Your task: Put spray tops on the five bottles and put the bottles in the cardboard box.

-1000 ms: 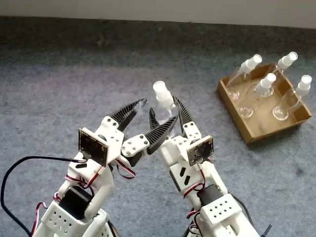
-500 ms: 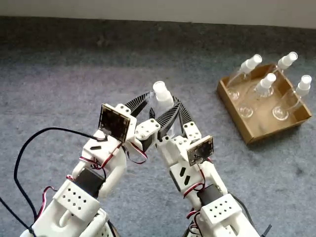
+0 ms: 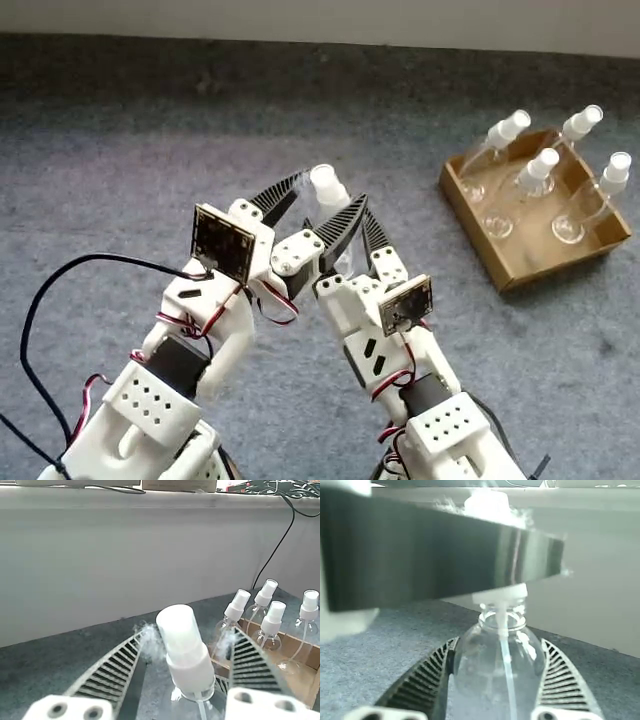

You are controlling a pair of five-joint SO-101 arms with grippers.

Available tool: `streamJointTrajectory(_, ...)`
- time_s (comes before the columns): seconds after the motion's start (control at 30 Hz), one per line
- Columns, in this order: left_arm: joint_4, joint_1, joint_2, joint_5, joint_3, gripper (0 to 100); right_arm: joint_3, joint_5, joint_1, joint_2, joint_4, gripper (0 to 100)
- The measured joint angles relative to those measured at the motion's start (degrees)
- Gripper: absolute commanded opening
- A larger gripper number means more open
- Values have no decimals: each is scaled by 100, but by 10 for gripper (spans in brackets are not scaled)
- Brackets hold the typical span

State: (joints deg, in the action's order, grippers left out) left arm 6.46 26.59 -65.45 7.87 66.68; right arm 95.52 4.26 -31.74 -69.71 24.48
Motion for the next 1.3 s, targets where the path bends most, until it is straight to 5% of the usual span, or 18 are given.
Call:
streamJointTrajectory(0.23, -9, 0, 0, 0, 0, 0, 0, 0, 0, 9, 0, 159)
streamJointTrajectory(0.4, -290, 44, 0, 26, -9, 61, 0, 0, 0, 18, 0, 159)
streamJointTrajectory(1.3, 62, 466, -79, -9, -18, 63, 0, 0, 18, 18, -70, 159)
